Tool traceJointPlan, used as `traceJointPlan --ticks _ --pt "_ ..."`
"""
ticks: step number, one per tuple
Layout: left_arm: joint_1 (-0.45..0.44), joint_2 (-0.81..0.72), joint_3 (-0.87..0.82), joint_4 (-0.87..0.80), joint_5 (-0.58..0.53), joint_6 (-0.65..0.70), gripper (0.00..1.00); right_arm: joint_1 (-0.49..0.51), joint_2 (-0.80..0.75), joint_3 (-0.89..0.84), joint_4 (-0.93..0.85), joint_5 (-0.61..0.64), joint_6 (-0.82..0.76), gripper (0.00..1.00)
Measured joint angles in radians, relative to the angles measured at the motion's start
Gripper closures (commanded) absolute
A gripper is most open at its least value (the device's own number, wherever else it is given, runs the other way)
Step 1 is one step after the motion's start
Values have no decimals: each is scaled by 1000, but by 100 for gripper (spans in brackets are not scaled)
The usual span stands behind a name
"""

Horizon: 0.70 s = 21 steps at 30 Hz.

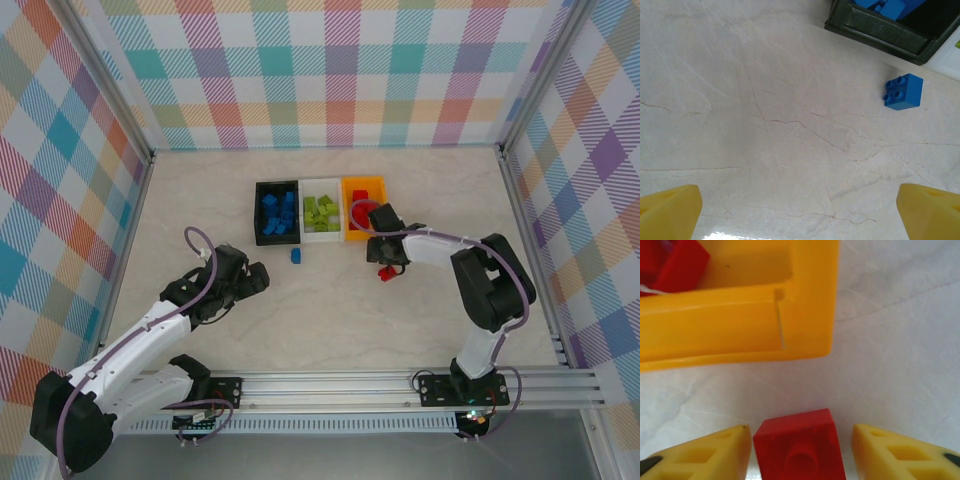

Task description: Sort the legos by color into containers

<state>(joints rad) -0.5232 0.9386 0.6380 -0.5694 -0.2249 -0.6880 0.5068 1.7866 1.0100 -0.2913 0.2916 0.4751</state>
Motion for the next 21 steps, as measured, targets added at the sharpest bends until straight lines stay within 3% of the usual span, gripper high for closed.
traceJointPlan --ticks 4,8,16,21 --pt "0 0 0 0 0 0 0 -3 1 0 7 11 -7 65" --pt "0 0 0 0 0 0 0 -3 -31 -19 14 8 -15 71" --pt "0 0 0 0 8 0 0 -2 -301 -31 -37 -37 -32 71" --pt "0 2 0 0 14 0 0 -7 -198 186 -58 -74 -50 70"
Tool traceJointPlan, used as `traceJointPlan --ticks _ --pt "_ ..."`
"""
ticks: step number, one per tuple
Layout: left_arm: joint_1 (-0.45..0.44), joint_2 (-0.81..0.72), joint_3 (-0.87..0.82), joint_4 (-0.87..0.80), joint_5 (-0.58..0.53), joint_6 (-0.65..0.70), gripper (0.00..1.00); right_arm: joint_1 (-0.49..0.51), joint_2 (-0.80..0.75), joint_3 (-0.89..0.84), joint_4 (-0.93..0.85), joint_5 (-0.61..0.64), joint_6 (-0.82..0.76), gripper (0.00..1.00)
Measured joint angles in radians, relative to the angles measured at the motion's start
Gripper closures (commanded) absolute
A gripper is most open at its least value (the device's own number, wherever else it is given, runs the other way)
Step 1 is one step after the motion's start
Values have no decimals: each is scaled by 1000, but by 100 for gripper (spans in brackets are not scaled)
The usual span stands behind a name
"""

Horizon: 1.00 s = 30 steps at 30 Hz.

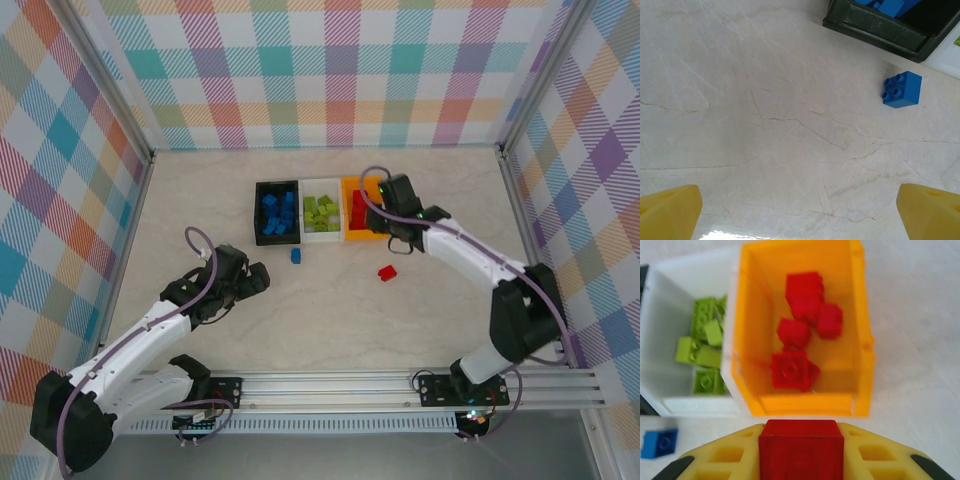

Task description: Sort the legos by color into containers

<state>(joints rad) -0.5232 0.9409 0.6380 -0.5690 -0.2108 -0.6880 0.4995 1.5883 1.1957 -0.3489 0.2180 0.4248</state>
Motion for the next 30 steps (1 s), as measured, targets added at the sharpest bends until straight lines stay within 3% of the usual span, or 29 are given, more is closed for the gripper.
traceJointPlan --ticks 8,12,16,26,30 --pt "0 0 0 -1 9 0 0 -24 345 335 -64 -21 -19 67" --pt "0 0 0 -1 9 0 0 -37 398 375 -107 -21 -16 39" --pt "0 0 0 -1 10 0 0 -41 385 379 -116 -23 -23 29" --pt "0 0 0 0 13 0 0 -40 3 -45 -75 -71 15 25" --pt "0 8 0 4 13 0 0 -37 -38 -205 -71 -82 44 25"
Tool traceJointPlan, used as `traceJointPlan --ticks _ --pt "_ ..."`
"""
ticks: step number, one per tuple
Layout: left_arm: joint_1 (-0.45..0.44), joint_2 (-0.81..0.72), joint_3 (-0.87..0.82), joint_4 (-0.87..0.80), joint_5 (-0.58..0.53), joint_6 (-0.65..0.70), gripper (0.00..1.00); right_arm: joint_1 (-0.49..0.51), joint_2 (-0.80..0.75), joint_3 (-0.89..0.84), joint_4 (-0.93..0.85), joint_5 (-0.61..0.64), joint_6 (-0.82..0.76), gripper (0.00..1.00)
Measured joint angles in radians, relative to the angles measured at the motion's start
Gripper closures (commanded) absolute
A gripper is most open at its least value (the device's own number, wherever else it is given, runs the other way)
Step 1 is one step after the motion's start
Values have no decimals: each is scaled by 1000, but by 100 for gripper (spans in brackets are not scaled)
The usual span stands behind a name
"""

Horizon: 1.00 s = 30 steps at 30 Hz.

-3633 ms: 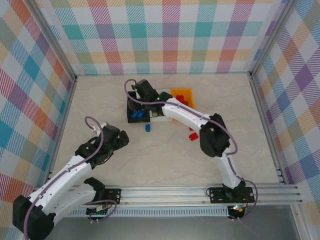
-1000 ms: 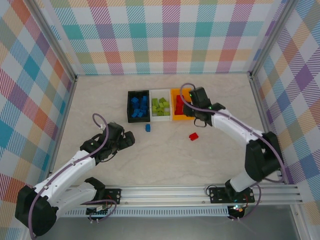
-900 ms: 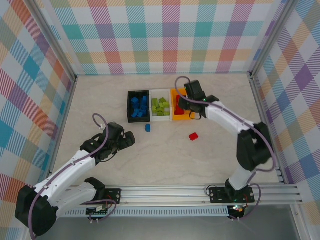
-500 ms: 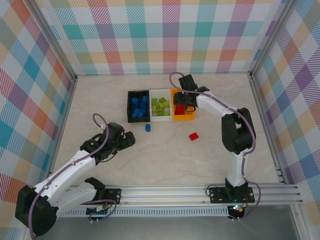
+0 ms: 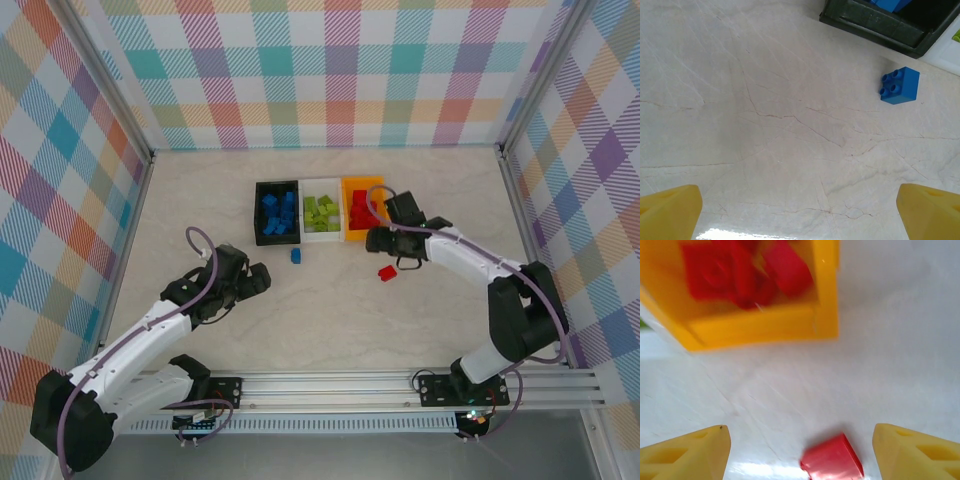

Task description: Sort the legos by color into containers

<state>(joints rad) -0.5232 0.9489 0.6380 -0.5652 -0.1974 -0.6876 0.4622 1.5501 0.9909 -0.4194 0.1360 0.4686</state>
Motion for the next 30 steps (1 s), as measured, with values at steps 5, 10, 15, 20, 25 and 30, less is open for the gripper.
traceJointPlan --ticks 5,10,15,20,25,30 --pt "0 30 0 24 6 0 0 3 48 -82 5 -14 19 26" --pt "0 32 0 26 7 0 0 24 102 -84 26 -15 21 30" --pt "0 32 0 27 6 0 0 76 110 -83 22 19 18 36" --pt "0 32 -2 45 7 0 0 130 127 -64 -12 67 13 39" --pt "0 37 -5 48 13 0 0 140 158 -32 -47 106 14 39" --pt "0 37 -8 48 18 0 0 146 188 9 -85 122 13 45"
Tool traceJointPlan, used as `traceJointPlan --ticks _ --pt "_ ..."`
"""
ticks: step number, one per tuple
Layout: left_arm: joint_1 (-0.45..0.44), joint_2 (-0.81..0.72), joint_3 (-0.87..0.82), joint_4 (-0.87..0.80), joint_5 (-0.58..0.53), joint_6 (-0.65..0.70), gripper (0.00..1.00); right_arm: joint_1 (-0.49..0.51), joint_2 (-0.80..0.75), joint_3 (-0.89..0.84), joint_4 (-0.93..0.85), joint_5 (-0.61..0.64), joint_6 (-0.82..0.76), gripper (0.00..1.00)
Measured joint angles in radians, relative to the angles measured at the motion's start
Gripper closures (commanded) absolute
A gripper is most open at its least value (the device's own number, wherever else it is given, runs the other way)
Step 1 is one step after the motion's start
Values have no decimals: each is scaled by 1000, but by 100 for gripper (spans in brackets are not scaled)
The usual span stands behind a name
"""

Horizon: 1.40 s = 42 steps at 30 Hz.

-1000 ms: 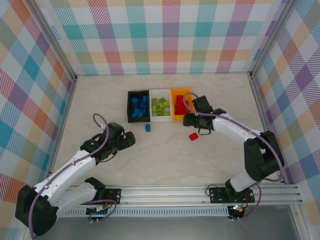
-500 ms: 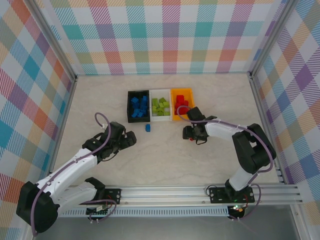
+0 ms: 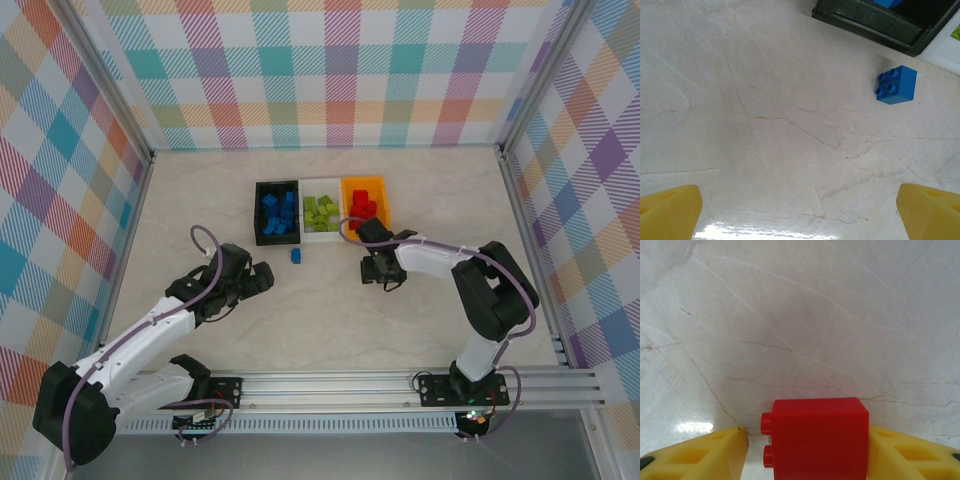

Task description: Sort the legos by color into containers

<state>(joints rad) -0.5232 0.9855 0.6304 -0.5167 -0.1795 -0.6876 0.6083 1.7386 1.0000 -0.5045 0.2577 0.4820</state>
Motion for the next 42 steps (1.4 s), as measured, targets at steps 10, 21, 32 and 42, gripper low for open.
traceJointPlan --ticks 10,21,32,42 --pt "0 0 -6 0 0 0 0 7 9 23 -21 4 -11 64" --pt "0 0 -6 0 7 3 0 -1 -153 84 -3 23 -48 63" --pt "0 -5 -6 -8 12 7 0 -102 167 592 12 19 -80 62" --pt "0 -24 -6 -8 14 8 0 -144 318 698 -59 17 -78 35"
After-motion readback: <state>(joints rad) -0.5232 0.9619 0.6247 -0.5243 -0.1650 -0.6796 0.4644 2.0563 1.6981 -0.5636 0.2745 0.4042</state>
